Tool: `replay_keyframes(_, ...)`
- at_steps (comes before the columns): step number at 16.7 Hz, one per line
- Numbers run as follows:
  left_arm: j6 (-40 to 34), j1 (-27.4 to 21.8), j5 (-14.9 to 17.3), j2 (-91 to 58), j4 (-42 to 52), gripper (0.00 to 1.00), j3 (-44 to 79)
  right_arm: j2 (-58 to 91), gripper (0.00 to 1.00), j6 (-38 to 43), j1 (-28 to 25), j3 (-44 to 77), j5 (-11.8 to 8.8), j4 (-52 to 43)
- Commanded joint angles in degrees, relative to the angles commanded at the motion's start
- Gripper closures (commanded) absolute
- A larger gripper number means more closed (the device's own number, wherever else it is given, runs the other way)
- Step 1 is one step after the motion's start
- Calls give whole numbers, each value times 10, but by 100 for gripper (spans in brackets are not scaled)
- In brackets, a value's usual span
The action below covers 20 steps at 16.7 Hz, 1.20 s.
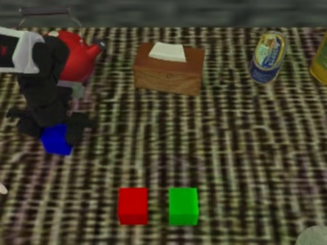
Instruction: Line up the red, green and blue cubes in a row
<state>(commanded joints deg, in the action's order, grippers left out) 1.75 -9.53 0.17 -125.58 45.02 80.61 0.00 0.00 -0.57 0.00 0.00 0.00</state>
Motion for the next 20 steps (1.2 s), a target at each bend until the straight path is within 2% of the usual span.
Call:
replay_keyframes(3,0,0,0,0,0,98,0,0,0,0,0,0,0,0)
replay_keyframes(4,0,0,0,0,0,100,0,0,0,0,0,0,0,0)
replay_keyframes(13,1,1,0,2,2,100,2,0,0,0,0,0,0,0)
replay_keyframes(20,-1,10,0,53,118,100,62,0,0,0,0,0,0,0)
